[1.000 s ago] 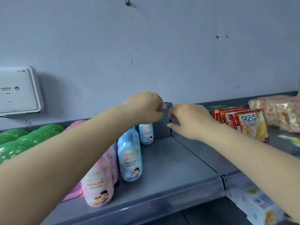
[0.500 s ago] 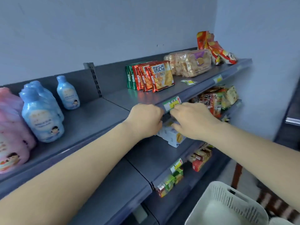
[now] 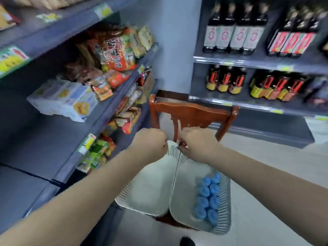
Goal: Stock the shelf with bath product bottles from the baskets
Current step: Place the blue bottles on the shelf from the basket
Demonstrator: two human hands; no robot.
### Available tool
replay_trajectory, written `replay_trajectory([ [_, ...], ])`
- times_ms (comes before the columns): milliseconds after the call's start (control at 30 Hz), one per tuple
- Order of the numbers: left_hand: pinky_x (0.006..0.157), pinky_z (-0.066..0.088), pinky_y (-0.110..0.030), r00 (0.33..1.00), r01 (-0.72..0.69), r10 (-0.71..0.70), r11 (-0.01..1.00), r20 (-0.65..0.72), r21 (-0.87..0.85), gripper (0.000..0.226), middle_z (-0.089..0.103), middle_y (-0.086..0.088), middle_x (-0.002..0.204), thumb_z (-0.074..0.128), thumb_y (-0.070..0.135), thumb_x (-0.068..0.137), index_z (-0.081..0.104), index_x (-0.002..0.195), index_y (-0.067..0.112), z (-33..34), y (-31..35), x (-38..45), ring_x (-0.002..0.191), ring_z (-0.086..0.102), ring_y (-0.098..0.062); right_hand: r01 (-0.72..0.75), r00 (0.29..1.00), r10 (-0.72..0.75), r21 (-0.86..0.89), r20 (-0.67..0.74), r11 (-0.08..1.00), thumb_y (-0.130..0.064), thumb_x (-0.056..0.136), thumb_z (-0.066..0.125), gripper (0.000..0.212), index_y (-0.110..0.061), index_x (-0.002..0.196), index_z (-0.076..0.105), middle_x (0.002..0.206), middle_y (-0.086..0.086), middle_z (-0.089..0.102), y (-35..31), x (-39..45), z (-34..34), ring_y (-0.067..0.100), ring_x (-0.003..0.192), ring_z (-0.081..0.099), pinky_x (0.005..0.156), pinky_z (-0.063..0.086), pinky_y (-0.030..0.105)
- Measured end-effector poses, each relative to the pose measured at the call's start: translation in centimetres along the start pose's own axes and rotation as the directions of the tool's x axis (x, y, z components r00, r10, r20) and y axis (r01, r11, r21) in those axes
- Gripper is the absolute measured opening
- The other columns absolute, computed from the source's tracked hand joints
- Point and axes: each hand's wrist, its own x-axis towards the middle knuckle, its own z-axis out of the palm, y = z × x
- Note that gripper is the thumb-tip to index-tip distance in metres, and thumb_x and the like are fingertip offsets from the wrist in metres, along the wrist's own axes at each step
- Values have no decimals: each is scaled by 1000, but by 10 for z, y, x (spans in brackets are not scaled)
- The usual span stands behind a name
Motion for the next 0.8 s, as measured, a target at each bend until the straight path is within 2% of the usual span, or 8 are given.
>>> replay_trajectory([
  [67,83,46,-33,997,-36,43,994,69,-105,31,65,-1,107,40,33,86,61,104,19,40,28,14,104,59,-25,-106,989,100,52,105,993,-37,91,49,29,-19,113,54,118,0,57,27,-22,35,23,111,54,81,45,35],
  [167,91,45,-32,970,-16,68,976,233,-219,28,63,0,114,47,30,91,60,114,20,94,62,30,108,56,-22,-243,947,213,103,240,964,-36,92,49,33,-19,120,52,122,-1,56,62,-53,85,20,113,53,83,43,30],
  [300,92,45,-33,910,56,81,948,407,-312,33,59,-1,121,49,26,91,53,122,19,157,91,51,110,55,-22,-391,874,312,158,373,907,-29,91,50,29,-14,116,52,116,2,56,100,-79,148,23,107,55,76,40,29],
  [433,87,46,-32,879,105,88,923,469,-371,34,57,-1,122,51,22,90,52,123,17,227,110,72,108,56,-23,-501,822,376,228,428,835,-21,89,50,25,-12,112,51,111,5,54,132,-89,214,26,101,55,72,43,32],
  [633,95,42,-31,858,201,68,868,509,-454,46,49,-1,135,52,15,87,46,133,17,340,130,111,118,51,-21,-512,807,371,229,460,828,-13,88,50,30,-9,118,47,117,9,51,157,-79,314,28,106,51,80,45,37],
  [800,102,39,-34,836,261,55,836,546,-483,52,46,-4,139,54,10,86,43,136,16,413,132,131,125,46,-21,-473,805,408,51,430,880,-15,88,54,37,-10,123,45,122,8,53,173,-67,368,28,112,49,88,39,35],
])
